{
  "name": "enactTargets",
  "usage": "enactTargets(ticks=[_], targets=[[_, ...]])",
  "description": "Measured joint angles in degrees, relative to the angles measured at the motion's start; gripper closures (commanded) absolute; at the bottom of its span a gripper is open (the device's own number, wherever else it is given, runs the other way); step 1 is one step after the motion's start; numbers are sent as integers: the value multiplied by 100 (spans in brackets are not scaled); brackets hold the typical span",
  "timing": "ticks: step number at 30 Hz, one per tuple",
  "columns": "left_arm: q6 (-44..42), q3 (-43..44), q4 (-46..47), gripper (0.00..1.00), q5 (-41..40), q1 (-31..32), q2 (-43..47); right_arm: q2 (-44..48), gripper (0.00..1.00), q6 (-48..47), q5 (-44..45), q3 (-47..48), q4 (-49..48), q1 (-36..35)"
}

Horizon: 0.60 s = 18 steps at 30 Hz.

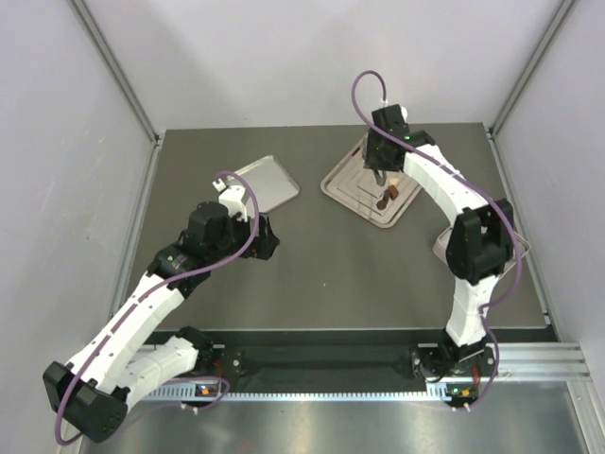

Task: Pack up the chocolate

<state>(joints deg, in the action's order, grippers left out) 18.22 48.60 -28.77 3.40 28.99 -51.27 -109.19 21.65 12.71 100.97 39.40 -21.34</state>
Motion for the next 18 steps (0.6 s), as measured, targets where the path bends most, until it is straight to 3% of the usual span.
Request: enactTargets(ticks=[9,18], targets=[[-20,0,0,4,-96,0,-2,-866,56,507,291,184,-656,-28],[-22,0,-2,4,-122,0,-2,-944,56,662,319,-17,-1329,-28]])
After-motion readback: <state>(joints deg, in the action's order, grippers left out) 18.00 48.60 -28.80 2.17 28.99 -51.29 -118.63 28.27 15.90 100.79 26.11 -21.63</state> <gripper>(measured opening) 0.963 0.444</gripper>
